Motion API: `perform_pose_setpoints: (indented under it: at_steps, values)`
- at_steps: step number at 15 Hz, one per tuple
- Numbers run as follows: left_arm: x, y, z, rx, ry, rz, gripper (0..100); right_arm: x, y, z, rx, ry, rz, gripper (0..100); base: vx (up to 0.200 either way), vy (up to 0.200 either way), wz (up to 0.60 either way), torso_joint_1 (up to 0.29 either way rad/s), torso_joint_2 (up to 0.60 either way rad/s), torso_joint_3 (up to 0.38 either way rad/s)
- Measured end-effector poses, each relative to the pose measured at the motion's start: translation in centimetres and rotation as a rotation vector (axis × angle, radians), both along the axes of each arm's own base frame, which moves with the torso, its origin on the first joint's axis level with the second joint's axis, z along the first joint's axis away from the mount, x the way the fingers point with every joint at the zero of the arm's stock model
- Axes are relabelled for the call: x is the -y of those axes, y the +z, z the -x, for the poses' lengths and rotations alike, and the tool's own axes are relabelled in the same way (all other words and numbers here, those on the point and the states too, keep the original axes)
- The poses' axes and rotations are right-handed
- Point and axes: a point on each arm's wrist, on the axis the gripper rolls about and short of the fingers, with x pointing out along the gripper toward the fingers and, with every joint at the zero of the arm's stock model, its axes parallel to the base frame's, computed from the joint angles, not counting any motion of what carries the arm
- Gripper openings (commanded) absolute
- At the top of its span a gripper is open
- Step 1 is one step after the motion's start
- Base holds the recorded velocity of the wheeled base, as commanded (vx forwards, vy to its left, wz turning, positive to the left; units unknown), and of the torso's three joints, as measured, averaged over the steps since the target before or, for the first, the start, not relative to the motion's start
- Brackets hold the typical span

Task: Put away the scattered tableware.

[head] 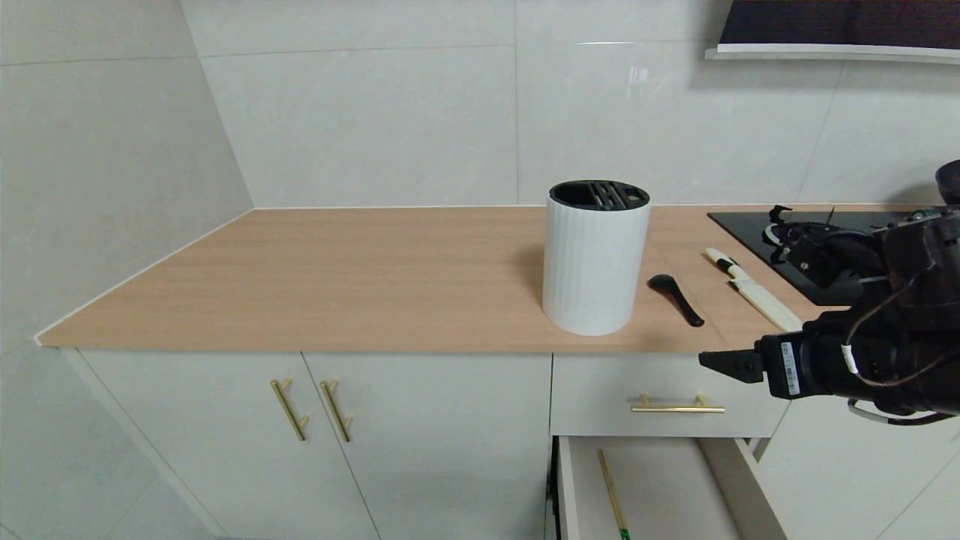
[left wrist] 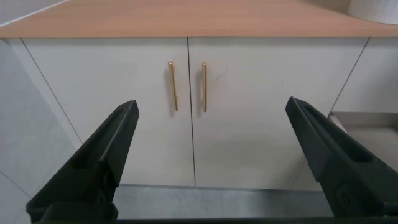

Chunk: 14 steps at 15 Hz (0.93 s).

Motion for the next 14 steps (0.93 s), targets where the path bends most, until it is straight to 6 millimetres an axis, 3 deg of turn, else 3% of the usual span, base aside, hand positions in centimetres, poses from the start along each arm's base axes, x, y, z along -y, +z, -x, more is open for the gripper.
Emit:
perform_pose_setpoints:
  at_steps: [2,6,10,14]
  values:
    - [0.0,0.0,0.0,0.000,0.000,0.000,100,0.2,-0.2,-2.3,0.064,-0.009,0.023,100,0.000,0.000,0.00,0.000,0.00,0.000]
    - [0.0,0.0,0.0,0.000,0.000,0.000,100,1.1,-0.9,-8.9,0.126,-0.014,0.047,100,0.000,0.000,0.00,0.000,0.00,0.000]
    - [0.0,0.0,0.0,0.000,0.000,0.000,100,0.9,-3.6,-14.7,0.199,-0.032,0.052,100,0.000,0.000,0.00,0.000,0.00,0.000]
    - [0.0,0.0,0.0,0.000,0.000,0.000,100,0.9,-6.9,-17.5,0.160,-0.059,0.075,100,0.000,0.000,0.00,0.000,0.00,0.000]
